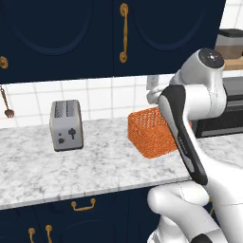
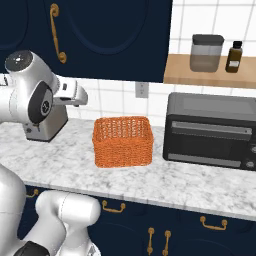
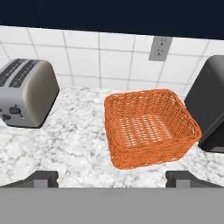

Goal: Open the cabinet, pick up the bread from the cabinet and place it in the basket. Then move the basket to the dining counter.

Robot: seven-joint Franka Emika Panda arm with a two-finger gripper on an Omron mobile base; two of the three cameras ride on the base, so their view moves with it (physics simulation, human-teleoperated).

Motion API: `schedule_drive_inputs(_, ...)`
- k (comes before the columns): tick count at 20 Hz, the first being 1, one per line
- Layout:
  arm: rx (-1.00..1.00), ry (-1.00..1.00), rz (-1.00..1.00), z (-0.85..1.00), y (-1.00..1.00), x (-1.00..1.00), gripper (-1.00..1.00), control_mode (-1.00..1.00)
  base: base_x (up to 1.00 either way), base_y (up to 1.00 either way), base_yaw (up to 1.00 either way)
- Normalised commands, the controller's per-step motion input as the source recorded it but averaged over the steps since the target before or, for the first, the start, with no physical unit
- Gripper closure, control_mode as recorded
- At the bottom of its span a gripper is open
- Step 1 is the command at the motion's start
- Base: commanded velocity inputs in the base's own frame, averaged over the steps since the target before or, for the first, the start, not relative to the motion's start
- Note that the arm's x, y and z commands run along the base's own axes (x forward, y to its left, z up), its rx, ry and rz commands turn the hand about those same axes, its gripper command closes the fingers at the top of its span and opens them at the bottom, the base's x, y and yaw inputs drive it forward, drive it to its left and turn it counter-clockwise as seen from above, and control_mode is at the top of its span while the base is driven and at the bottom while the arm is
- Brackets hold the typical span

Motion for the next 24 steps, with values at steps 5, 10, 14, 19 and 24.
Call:
schedule_drive_inputs(5,0.10,-0.18,0.00,0.96,0.21,0.00,-1.00,-1.00,0.00,0.00,0.00)
schedule_drive_inputs(10,0.03,-0.31,0.00,0.79,0.20,0.03,-1.00,-1.00,0.00,0.00,0.00)
schedule_drive_inputs(14,-0.02,-0.11,-0.01,0.40,0.25,0.39,-1.00,-1.00,0.00,0.00,0.00)
schedule_drive_inputs(19,-0.03,-0.03,-0.01,0.33,0.29,0.55,-1.00,-1.00,0.00,0.00,0.00)
schedule_drive_inputs(24,-0.07,0.00,-0.02,0.29,0.34,0.49,-1.00,-1.00,0.00,0.00,0.00)
